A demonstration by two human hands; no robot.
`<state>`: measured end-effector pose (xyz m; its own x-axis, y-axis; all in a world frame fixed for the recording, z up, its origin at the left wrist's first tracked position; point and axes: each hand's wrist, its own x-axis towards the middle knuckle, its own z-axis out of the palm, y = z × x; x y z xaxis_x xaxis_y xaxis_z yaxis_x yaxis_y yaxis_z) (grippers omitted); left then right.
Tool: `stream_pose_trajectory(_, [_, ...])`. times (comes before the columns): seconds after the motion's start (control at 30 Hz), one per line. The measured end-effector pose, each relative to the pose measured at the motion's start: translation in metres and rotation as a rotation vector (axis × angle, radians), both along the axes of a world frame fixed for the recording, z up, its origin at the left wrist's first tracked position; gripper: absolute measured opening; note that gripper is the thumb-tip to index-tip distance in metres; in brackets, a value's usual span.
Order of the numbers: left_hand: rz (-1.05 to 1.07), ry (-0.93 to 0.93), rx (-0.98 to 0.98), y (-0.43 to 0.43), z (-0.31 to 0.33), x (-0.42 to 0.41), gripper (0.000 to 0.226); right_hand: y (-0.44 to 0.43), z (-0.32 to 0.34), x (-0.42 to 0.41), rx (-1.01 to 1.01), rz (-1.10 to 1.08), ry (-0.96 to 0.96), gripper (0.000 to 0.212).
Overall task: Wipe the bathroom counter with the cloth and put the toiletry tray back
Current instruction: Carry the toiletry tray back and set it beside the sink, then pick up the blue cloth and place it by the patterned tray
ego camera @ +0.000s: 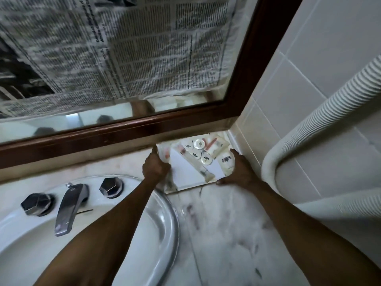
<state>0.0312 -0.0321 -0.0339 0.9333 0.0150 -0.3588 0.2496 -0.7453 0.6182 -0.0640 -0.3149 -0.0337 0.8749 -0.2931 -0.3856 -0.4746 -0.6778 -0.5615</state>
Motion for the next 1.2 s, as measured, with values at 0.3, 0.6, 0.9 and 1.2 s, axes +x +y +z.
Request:
stream_pose_trajectory(0.3, [0.035,0.032,-0.027,-0.013,-0.011,0.012,0.091,-0.012,-0.011,0.012,-0.044,0.017,-0.11,0.137])
stream_pose_trajectory(0.6, [0.074,0.129,-0.297,-0.022,-0.001,0.017,0.077,-0.011,0.004,0.008,-0.183,0.045,-0.164,0.115])
stream_pose_trajectory(0.9, [-0.079,0.023,-0.34,0.051,0.05,-0.011,0.054,0.04,0.046,0.012,-0.139,0.1,-0.301,0.068])
stream_pose_trajectory(1.2, [-0.053,-0.214,-0.285,0.229,0.115,-0.085,0.013,0.214,0.122,0.026,0.106,0.304,-0.466,0.034])
